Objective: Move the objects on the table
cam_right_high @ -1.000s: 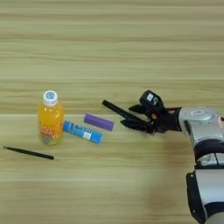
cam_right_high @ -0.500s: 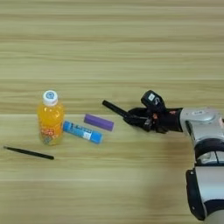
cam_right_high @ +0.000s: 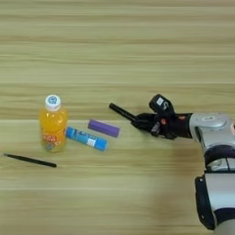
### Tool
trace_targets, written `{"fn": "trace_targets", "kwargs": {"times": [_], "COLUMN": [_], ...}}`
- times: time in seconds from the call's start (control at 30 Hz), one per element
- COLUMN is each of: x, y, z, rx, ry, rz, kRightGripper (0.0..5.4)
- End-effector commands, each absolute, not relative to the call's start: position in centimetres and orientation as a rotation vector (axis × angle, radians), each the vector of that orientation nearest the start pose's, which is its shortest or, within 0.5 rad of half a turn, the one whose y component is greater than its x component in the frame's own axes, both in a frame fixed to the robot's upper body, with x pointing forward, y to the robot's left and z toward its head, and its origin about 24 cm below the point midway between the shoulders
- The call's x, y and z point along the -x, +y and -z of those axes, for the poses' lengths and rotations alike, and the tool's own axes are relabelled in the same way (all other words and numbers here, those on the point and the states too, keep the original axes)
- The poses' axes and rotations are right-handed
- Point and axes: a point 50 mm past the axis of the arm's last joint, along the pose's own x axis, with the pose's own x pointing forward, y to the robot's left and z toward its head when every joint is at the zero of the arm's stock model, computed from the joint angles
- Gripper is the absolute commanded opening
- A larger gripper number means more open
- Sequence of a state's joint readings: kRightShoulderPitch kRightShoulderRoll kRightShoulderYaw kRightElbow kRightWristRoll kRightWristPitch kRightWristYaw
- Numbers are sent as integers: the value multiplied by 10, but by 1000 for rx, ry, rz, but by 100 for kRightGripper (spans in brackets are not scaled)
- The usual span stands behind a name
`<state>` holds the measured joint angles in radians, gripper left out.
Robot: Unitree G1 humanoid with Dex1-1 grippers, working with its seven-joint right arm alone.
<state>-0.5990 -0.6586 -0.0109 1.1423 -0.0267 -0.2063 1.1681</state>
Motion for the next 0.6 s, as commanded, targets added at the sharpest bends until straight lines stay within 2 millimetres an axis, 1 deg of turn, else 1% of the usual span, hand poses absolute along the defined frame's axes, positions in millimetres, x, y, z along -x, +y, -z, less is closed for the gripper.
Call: {"fn": "trace_targets", "kwargs": {"times": [0.03, 0.2, 0.3, 0.43, 0.6], "x": [-316, -318, -315, -303, -285], "y": [-309, -302, -295, -280, -269], "z": [-85, -106, -117, -128, -132], "rx": [415, 443, 464, 495, 517], "ry": [417, 300, 234, 159, 138], "rz": [-767, -835, -886, -978, -1067], "kRightGripper": [99, 99, 99, 99, 99]}}
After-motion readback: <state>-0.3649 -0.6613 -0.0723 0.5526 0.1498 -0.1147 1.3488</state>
